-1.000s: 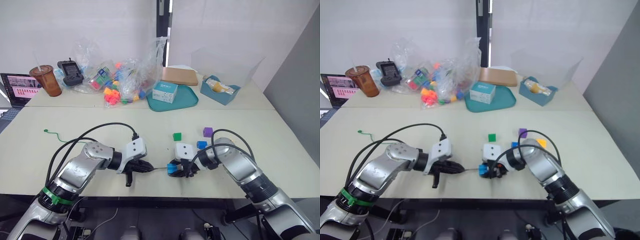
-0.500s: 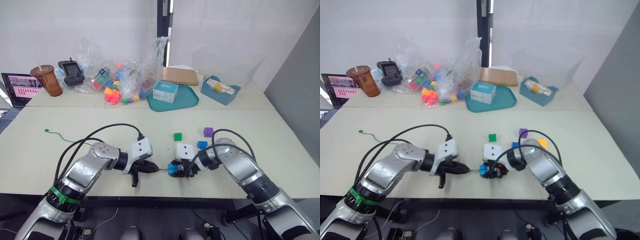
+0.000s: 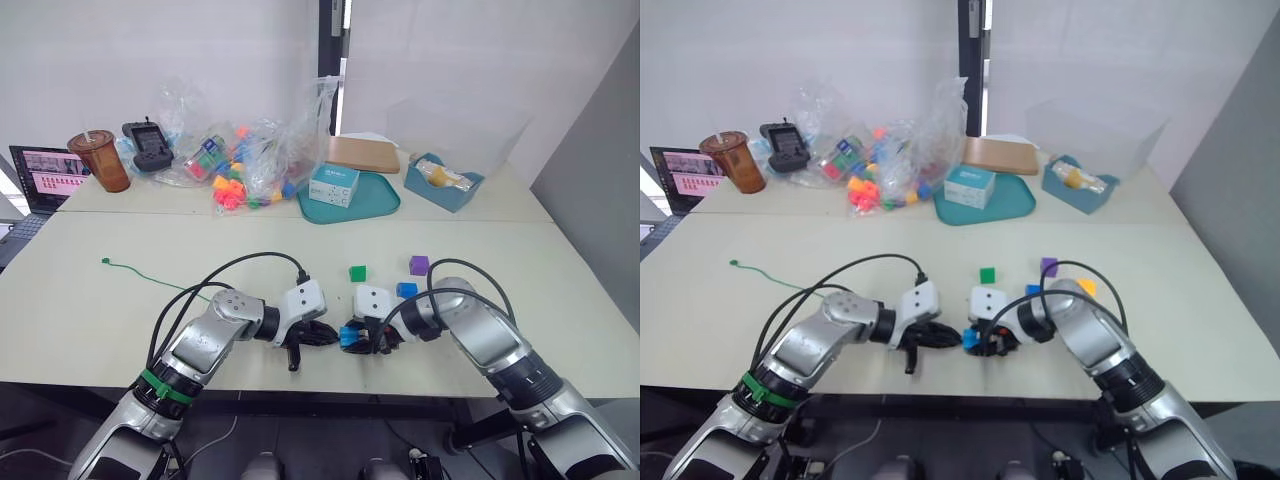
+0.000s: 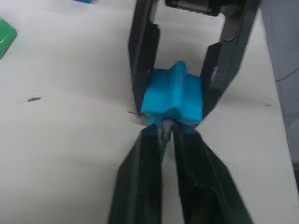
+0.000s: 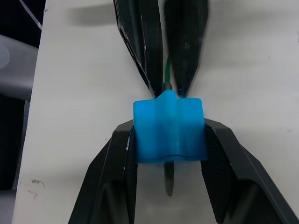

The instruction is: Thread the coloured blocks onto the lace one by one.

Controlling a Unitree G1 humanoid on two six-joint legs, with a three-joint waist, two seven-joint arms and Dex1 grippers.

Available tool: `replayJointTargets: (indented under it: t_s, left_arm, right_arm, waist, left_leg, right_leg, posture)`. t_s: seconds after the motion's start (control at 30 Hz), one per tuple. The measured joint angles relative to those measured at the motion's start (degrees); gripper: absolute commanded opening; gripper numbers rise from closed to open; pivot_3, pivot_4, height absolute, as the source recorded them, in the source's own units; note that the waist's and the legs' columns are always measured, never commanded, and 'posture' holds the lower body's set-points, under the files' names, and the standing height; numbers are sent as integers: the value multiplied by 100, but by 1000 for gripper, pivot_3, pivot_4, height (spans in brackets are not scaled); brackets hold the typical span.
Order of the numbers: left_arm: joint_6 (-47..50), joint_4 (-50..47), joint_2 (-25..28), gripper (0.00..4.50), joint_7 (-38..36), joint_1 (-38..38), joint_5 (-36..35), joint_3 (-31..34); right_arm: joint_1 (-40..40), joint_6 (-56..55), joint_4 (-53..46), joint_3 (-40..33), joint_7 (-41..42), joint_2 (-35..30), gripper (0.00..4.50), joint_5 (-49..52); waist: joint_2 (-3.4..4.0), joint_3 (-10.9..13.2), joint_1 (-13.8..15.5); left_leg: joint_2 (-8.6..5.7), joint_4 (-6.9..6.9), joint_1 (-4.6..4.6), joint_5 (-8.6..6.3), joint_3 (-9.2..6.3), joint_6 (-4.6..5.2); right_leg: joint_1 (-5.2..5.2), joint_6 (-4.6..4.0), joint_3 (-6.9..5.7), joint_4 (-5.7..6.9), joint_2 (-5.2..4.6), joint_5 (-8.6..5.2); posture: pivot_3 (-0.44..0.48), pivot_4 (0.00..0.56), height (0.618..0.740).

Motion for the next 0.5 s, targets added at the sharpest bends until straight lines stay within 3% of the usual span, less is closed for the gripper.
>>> replayJointTargets:
  t_s: [0.17,0.37,0.5]
  left_arm:
    - [-244,-218,416,3250,-357,36,-128,193]
    - [-453,-344,1037,3250,-701,426,-245,433]
    - [-746,-175,1084,3250,-691,557,-165,429]
  right_arm:
    - [10,-13,-16,14,-32,20,1371,0]
    - [-1,-18,-6,31,-35,50,1371,0]
    - [-3,-18,-4,34,-33,52,1371,-2]
  waist:
    - [0,0,-61]
    - [1,0,-78]
    - [0,0,-33]
  left_leg:
    - [6,-9,0,0,0,0]
    - [9,-14,1,0,1,0]
    - [9,-12,0,0,3,0]
  right_leg:
    - [-6,-1,2,-2,6,0]
    - [-8,-1,3,-4,7,-1]
    - [-8,-1,3,-5,6,-1]
  posture:
    - [0,150,740]
    - [0,150,740]
    - [0,150,740]
